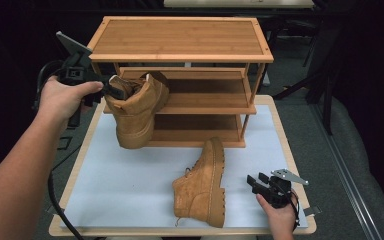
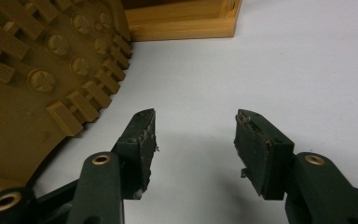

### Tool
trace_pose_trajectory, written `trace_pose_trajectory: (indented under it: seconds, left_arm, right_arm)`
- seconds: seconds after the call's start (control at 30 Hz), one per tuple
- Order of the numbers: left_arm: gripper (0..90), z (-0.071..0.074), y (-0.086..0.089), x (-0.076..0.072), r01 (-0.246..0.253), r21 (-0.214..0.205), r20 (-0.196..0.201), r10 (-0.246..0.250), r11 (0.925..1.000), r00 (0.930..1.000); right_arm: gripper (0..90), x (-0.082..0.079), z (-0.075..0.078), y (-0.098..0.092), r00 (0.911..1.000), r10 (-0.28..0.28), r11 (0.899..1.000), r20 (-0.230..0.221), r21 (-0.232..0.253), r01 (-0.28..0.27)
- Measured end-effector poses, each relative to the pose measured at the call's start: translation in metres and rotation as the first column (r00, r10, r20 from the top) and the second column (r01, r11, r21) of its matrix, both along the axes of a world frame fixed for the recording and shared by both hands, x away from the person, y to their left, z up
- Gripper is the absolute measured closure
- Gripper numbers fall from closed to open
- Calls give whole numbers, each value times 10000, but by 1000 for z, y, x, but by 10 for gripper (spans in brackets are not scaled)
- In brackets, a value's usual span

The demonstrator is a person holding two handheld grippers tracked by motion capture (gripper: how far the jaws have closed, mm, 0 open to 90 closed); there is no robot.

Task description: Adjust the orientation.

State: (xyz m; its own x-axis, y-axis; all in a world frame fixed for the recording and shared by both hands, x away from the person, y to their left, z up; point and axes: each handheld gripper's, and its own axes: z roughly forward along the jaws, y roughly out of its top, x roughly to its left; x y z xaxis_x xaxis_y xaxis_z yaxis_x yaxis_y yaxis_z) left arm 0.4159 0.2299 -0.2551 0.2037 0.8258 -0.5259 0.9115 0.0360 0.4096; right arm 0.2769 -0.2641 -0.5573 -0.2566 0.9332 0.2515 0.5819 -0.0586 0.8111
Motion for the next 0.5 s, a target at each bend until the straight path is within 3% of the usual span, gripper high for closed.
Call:
trace_pose_trajectory:
  seconds: [0.13, 0.3, 0.43, 0.47, 0.5]
  left_arm:
    - [805, -9, 0, 9, -361, -410, 91, 365, 9985, 9993]
    - [805, -16, -5, 13, -694, -572, 353, 714, 9960, 9968]
    - [805, -23, -8, 14, -1191, -1020, 761, 1271, 9876, 9890]
    - [801, -29, -11, 15, -1170, -1283, 793, 1278, 9848, 9886]
    - [798, -29, -11, 15, -1170, -1283, 793, 1278, 9848, 9886]
  right_arm:
    - [474, 1, 0, -1, 10000, 22, 10000, 6, -27, -22]
    - [474, 1, -1, -1, 9999, 7, 10000, 138, 74, -8]
    - [474, 0, 0, -1, 10000, 22, 10000, 23, -4, -22]
    - [474, 0, 0, -1, 10000, 47, 10000, 6, -14, -47]
    - [474, 0, 0, -1, 10000, 47, 10000, 6, -14, -47]
